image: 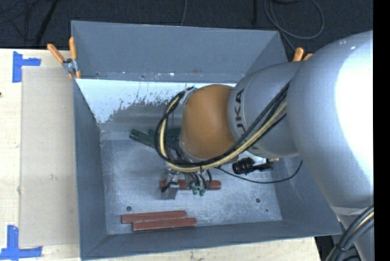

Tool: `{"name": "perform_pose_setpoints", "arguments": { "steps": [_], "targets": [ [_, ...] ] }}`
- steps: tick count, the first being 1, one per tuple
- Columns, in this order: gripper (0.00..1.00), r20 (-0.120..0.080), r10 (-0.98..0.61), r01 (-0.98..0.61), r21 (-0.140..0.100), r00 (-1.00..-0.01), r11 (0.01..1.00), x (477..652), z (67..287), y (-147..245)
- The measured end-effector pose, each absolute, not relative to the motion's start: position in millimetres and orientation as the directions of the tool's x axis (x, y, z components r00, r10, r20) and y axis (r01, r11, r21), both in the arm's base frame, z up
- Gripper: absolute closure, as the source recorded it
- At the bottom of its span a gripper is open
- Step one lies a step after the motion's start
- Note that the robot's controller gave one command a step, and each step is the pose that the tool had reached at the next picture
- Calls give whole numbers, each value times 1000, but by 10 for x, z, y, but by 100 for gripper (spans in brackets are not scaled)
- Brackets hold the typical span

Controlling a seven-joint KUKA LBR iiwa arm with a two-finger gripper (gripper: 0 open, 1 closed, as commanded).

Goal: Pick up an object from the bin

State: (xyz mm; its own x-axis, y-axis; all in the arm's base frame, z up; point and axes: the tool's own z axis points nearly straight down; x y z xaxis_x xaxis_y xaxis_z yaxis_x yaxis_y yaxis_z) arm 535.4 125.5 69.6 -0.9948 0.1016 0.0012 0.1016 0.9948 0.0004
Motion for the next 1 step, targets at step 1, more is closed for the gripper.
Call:
{"name": "perform_pose_setpoints", "arguments": {
  "steps": [1],
  "targets": [
    [100,-9,28,28,1,-1000,1000,5409,2355,1098]
  ]
}}
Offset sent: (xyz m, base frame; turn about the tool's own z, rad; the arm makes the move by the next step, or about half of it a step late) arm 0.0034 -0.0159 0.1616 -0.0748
